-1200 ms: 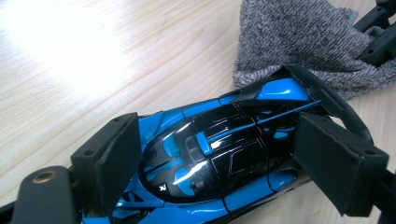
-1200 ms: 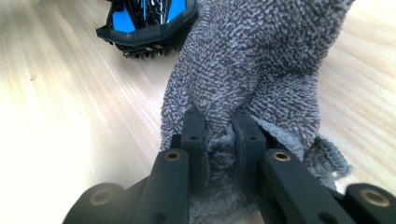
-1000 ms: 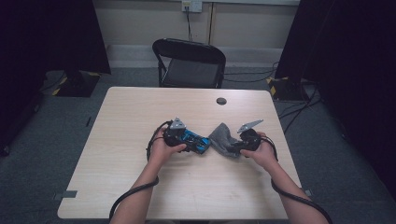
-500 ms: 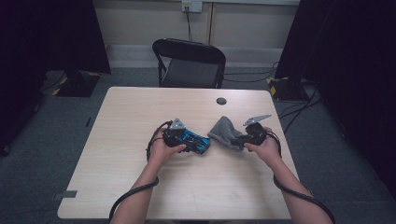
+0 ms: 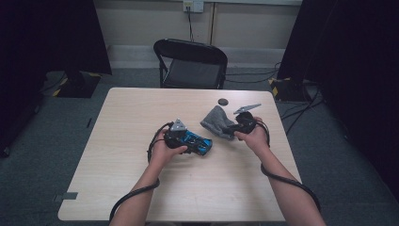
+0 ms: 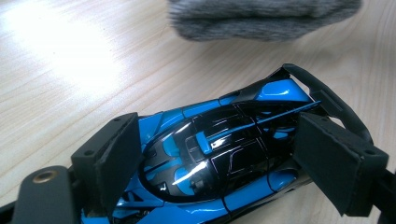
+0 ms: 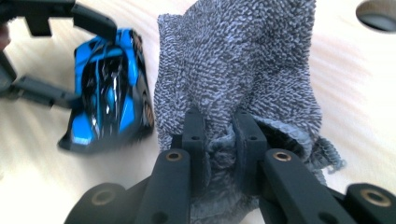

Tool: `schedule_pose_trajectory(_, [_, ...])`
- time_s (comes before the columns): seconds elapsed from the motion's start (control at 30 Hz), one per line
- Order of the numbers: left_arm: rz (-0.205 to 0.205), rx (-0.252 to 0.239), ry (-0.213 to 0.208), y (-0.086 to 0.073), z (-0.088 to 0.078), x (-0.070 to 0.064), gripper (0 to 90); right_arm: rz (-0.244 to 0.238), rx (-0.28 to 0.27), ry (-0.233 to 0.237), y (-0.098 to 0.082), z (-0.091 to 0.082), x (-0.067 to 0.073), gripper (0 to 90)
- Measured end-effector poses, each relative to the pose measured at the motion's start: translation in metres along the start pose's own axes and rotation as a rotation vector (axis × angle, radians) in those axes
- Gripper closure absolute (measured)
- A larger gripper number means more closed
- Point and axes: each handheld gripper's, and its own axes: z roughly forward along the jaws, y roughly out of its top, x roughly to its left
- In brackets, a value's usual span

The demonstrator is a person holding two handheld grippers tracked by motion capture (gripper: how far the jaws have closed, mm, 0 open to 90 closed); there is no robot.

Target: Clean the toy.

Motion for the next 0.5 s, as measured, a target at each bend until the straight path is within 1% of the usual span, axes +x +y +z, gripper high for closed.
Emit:
schedule_pose_trajectory(0.23, [0.0, -0.006, 0.001, -0.001, 0.0, 0.0, 15.0, -0.016, 0.019, 0.0, 0.019, 0.027, 0.006, 77.8])
schedule_pose_trajectory(0.5, [-0.001, -0.011, 0.0, -0.001, 0.0, 0.0, 15.1, -0.045, 0.044, 0.018, 0.031, 0.059, 0.02, 77.7])
